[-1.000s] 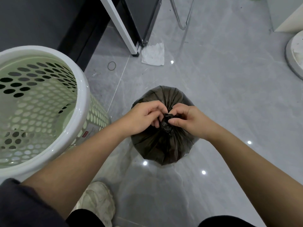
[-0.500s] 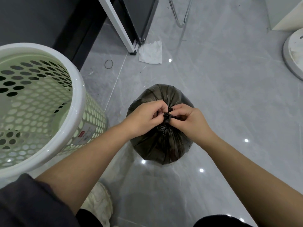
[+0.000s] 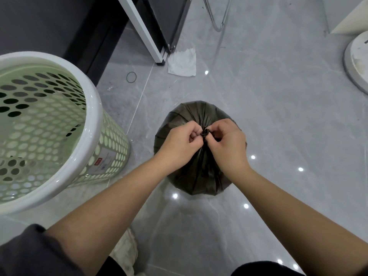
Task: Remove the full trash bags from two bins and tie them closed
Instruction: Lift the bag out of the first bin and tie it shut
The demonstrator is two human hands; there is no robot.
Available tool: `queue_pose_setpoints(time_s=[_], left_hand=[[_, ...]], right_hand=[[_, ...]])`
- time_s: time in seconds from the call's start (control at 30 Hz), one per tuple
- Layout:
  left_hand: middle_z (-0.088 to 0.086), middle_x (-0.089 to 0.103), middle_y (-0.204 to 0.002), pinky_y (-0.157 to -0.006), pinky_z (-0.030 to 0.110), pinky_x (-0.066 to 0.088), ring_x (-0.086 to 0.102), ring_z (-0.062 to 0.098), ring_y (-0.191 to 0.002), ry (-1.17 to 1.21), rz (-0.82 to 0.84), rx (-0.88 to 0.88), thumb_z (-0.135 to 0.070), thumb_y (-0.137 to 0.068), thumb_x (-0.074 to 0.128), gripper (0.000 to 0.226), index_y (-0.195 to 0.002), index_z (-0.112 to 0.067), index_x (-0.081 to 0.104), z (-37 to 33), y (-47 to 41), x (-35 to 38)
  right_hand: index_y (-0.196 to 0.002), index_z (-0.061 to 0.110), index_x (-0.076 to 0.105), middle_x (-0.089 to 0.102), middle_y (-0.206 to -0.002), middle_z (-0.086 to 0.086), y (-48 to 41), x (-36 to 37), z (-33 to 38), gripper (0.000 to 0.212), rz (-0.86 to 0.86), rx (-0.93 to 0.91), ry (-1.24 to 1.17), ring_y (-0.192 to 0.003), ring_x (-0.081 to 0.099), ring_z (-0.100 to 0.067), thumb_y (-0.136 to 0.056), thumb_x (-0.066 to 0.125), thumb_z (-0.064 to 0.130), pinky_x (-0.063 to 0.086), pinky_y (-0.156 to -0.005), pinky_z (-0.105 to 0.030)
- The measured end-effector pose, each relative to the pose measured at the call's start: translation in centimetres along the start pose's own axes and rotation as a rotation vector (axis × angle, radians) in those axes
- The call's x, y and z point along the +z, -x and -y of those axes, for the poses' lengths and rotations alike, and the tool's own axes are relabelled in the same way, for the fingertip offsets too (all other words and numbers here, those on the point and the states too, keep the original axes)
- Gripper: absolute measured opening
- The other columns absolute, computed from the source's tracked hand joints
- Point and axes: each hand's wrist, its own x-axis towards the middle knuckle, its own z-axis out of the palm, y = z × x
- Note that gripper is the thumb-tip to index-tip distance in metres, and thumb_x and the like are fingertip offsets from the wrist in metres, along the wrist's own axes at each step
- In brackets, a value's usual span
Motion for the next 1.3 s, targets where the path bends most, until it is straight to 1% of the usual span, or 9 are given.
queue_pose_setpoints(time_s=[0.17,0.33,0.4,0.5,0.63,0.8,0.87,1.13,1.3], left_hand=[[-0.006,0.056,-0.08,-0.062,0.015,0.044,0.052,0.006,-0.067,-0.093,0.048,0.077,-0.016,-0.084,0.061,0.01,-0.091,-0.02,0.055,0.3,0.3,-0.4],[-0.008,0.054,-0.073,-0.06,0.026,0.044,0.05,0.006,-0.066,-0.215,-0.044,0.112,-0.017,-0.083,0.056,0.006,-0.086,-0.022,0.053,0.3,0.1,-0.3],[-0.007,0.055,-0.07,-0.061,0.035,0.047,0.051,0.009,-0.064,-0.206,-0.079,0.082,-0.021,-0.081,0.055,0.003,-0.081,-0.023,0.052,0.4,-0.2,-0.3],[-0.004,0.055,-0.066,-0.06,0.043,0.047,0.051,0.013,-0.062,-0.244,-0.111,0.062,-0.023,-0.08,0.053,0.005,-0.076,-0.021,0.05,0.1,-0.3,0.0],[-0.002,0.053,-0.063,-0.057,0.042,0.046,0.051,0.016,-0.06,-0.271,-0.169,0.075,-0.019,-0.082,0.051,0.006,-0.076,-0.017,0.05,-0.1,-0.3,0.4],[-0.009,0.058,-0.078,-0.062,0.025,0.047,0.055,0.008,-0.066,-0.167,-0.018,0.117,-0.018,-0.088,0.054,0.006,-0.089,-0.024,0.055,0.2,0.3,-0.1],[-0.01,0.059,-0.082,-0.066,0.023,0.048,0.057,0.008,-0.071,-0.126,-0.009,0.11,-0.018,-0.089,0.053,0.007,-0.092,-0.024,0.056,0.6,0.6,-0.2],[-0.01,0.059,-0.073,-0.063,0.013,0.041,0.052,0.0,-0.063,-0.039,0.007,0.07,-0.019,-0.093,0.051,0.01,-0.085,-0.02,0.057,0.8,0.2,0.0],[-0.006,0.064,-0.069,-0.059,0.025,0.048,0.056,0.011,-0.06,0.189,0.037,-0.097,-0.016,-0.09,0.058,0.011,-0.081,-0.022,0.059,0.4,-0.6,0.0]], right_hand=[[-0.083,0.018,0.065,0.063,-0.089,0.003,-0.6,-0.2,0.0,0.009,0.056,0.084,-0.077,-0.072,0.057,-0.004,-0.082,0.063,0.009,0.041,-0.065,-0.003],[-0.082,0.019,0.068,0.069,-0.083,0.004,-0.5,-0.7,-0.2,0.012,0.156,0.156,-0.244,-0.076,0.066,-0.015,-0.08,0.062,0.009,0.054,-0.074,-0.029],[-0.087,0.02,0.069,0.07,-0.089,0.004,-0.2,-0.9,-0.6,0.012,0.213,0.141,-0.287,-0.083,0.068,-0.015,-0.081,0.065,0.01,0.056,-0.081,-0.031],[-0.092,0.019,0.067,0.069,-0.096,0.003,0.0,-0.9,-0.9,0.014,0.215,0.084,-0.213,-0.088,0.067,-0.011,-0.08,0.068,0.011,0.055,-0.084,-0.025],[-0.088,0.014,0.065,0.065,-0.09,0.0,-0.1,-0.6,-0.6,0.01,0.109,-0.031,-0.093,-0.082,0.064,-0.01,-0.08,0.068,0.008,0.05,-0.076,-0.014],[-0.08,0.014,0.061,0.062,-0.081,0.001,-0.2,-0.6,-0.9,0.007,0.031,-0.04,-0.068,-0.076,0.059,-0.009,-0.08,0.065,0.008,0.046,-0.068,-0.013],[-0.081,0.013,0.059,0.059,-0.081,0.002,-0.2,-0.4,-0.7,0.006,0.046,-0.051,-0.014,-0.074,0.056,-0.007,-0.082,0.063,0.009,0.044,-0.066,-0.01],[-0.088,0.014,0.054,0.05,-0.084,0.006,0.2,0.5,-1.2,0.005,0.044,-0.067,0.072,-0.071,0.048,-0.003,-0.085,0.056,0.01,0.039,-0.064,-0.01],[-0.083,0.009,0.059,0.055,-0.084,0.001,0.2,0.1,-1.3,0.004,-0.023,-0.148,0.047,-0.074,0.049,-0.008,-0.083,0.061,0.006,0.04,-0.067,-0.01]])
